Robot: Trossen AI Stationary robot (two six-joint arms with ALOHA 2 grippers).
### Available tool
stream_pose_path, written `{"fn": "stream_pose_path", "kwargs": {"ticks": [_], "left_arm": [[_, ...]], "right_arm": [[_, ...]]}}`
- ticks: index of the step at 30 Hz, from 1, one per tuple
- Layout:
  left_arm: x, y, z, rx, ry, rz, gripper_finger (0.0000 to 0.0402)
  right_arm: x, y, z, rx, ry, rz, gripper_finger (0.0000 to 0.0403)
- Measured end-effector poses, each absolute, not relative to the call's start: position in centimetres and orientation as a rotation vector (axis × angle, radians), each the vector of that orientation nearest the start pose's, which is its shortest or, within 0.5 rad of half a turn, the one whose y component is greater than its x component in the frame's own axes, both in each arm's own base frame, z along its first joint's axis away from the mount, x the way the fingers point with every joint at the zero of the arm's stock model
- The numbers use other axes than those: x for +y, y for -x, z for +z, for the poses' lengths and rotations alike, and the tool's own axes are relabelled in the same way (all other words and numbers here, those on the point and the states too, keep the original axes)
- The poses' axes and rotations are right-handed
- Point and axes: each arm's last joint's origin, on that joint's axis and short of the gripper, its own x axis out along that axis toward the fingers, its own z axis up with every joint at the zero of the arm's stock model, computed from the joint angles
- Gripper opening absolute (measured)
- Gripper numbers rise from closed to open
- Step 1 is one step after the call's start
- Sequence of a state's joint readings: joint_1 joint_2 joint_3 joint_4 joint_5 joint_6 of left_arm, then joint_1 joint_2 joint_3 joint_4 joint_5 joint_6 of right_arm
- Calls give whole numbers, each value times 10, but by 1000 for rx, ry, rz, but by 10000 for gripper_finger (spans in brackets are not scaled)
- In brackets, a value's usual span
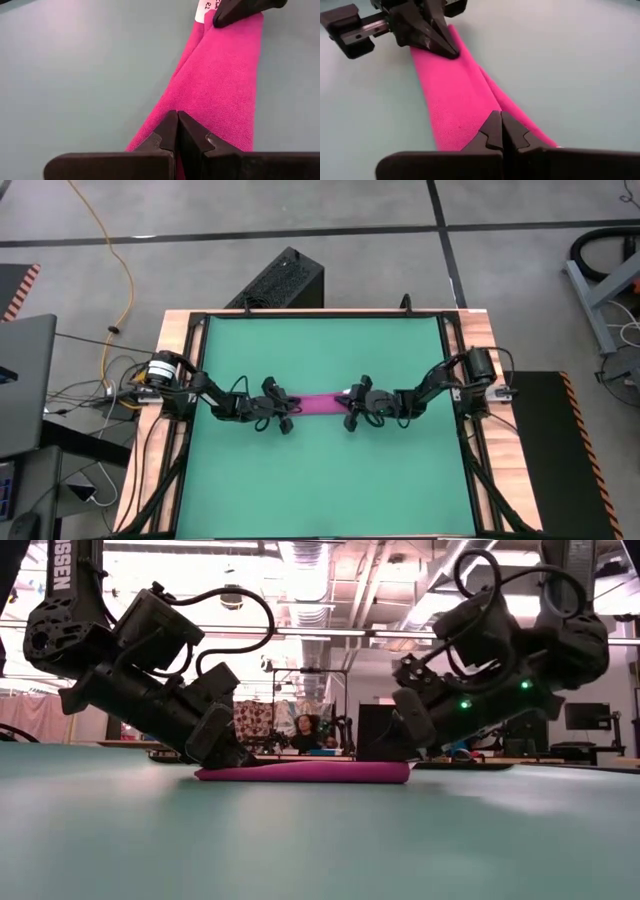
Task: Roll towel into tight, uniform cylinder
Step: Roll the pink towel
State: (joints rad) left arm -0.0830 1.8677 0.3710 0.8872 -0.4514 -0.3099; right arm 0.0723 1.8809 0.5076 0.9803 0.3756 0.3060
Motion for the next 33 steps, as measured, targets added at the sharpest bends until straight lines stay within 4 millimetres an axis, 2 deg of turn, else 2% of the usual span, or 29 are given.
{"fn": "stream_pose_path", "kwargs": {"ticks": [4, 11, 13, 26, 33], "left_arm": [[-8, -252, 63, 523, 138, 443, 0], [-9, -254, 66, 487, 149, 426, 0], [-10, -254, 66, 486, 145, 409, 0], [-9, -250, 76, 552, 102, 404, 0], [-11, -250, 98, 488, 103, 333, 0]], "right_arm": [[10, -295, 82, 344, -211, -362, 6], [9, -293, 49, 381, -287, -402, 5], [9, -293, 45, 366, -331, -412, 5], [12, -289, 43, 367, -350, -399, 5], [12, -289, 43, 362, -357, -402, 6]]}}
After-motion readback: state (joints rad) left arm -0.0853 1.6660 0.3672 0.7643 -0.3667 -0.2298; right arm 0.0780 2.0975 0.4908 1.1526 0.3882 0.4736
